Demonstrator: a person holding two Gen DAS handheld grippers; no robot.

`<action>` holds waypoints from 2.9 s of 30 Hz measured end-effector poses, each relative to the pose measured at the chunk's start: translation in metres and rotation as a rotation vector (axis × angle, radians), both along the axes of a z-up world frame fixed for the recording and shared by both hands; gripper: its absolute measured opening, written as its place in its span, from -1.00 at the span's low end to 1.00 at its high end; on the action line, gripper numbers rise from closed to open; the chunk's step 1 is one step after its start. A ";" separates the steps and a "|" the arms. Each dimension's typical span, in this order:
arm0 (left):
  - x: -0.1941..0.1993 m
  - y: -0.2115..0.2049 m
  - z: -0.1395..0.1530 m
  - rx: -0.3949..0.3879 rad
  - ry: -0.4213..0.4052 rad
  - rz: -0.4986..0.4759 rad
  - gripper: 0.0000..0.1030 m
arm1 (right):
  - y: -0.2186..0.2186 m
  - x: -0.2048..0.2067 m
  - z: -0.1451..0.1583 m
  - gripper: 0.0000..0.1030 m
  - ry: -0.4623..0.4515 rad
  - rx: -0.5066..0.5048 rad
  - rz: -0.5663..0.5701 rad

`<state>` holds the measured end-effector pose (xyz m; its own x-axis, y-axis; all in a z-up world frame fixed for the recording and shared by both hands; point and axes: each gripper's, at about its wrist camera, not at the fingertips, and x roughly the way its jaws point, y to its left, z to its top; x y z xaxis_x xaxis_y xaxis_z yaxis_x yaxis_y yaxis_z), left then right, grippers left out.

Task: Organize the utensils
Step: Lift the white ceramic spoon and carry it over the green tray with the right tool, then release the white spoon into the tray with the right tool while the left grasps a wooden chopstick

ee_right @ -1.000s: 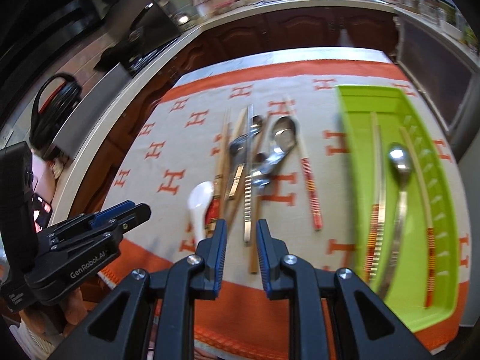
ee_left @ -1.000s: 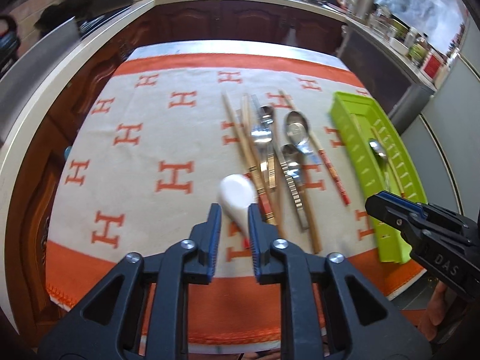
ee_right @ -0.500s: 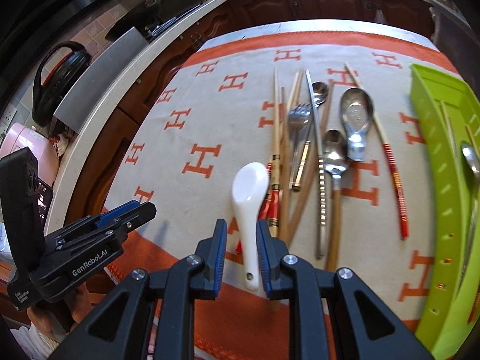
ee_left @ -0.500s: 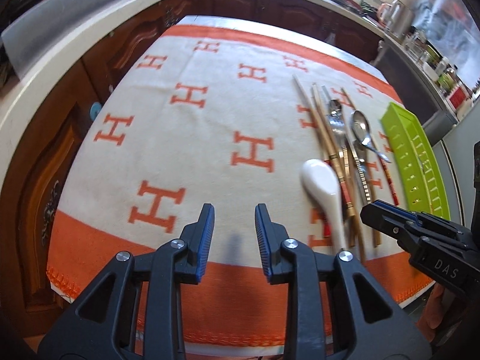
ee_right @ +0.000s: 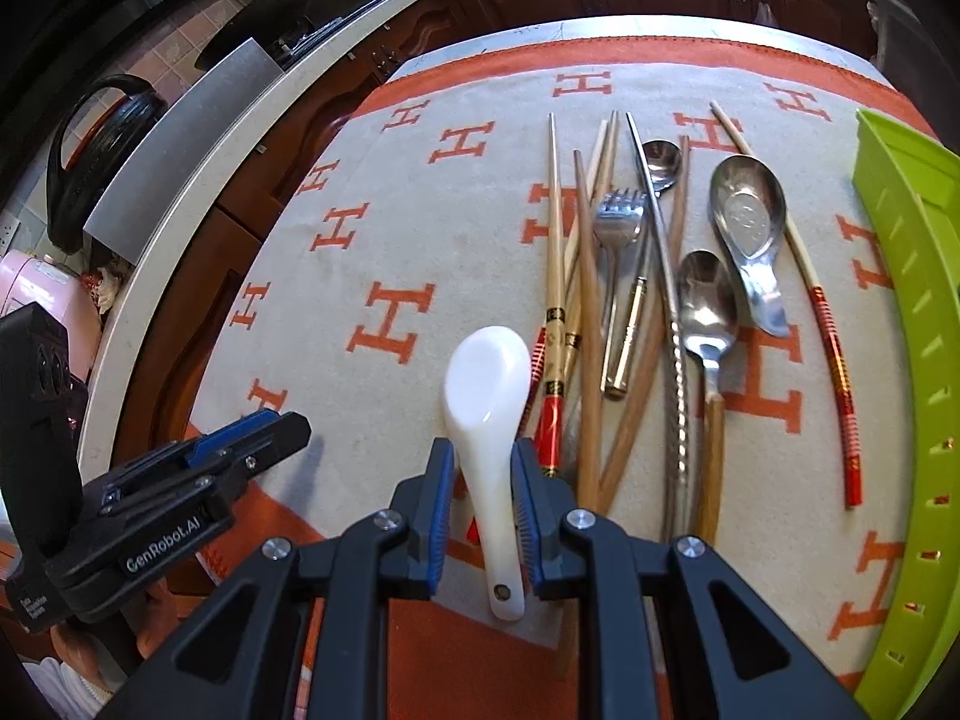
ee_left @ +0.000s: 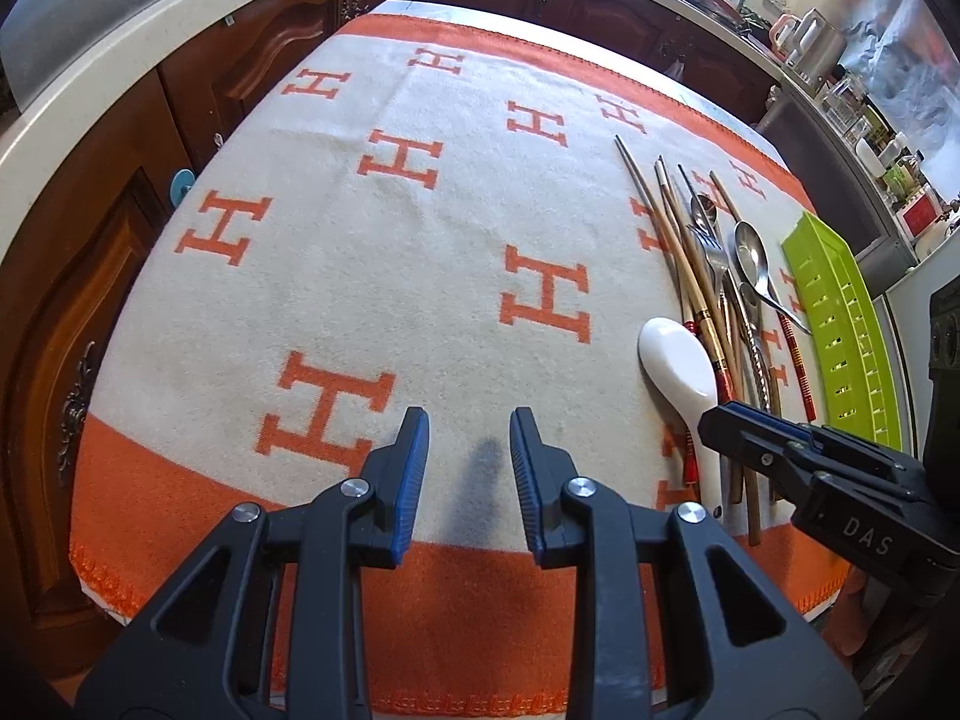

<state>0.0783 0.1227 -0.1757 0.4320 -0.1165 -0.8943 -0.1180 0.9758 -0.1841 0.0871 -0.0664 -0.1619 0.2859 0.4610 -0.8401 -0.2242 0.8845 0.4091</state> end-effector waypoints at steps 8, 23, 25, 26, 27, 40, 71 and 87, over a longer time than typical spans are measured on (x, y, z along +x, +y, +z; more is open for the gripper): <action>0.003 -0.001 -0.003 -0.007 0.002 -0.006 -0.52 | 0.014 0.011 -0.002 -0.62 -0.028 0.044 0.040; 0.008 0.000 -0.005 -0.012 0.012 -0.006 -0.52 | 0.051 -0.001 -0.004 -0.54 -0.145 -0.068 0.211; 0.008 -0.001 -0.005 -0.011 0.012 -0.007 -0.52 | 0.055 -0.005 -0.003 -0.54 -0.173 -0.088 0.230; 0.008 -0.001 -0.005 -0.011 0.011 -0.006 -0.52 | 0.056 -0.005 -0.003 -0.54 -0.182 -0.089 0.242; 0.008 -0.001 -0.005 -0.011 0.011 -0.006 -0.52 | 0.056 -0.006 -0.003 -0.66 -0.189 -0.086 0.253; 0.011 0.000 0.012 -0.007 -0.015 0.003 -0.52 | 0.019 -0.018 0.028 -0.87 -0.266 0.077 0.179; 0.121 -0.094 -0.013 0.056 0.082 -0.062 -0.30 | -0.192 -0.043 0.045 -0.86 -0.272 0.075 -0.359; 0.115 -0.090 -0.015 0.132 0.029 -0.045 -0.91 | -0.207 -0.044 0.033 -0.86 -0.235 -0.005 -0.392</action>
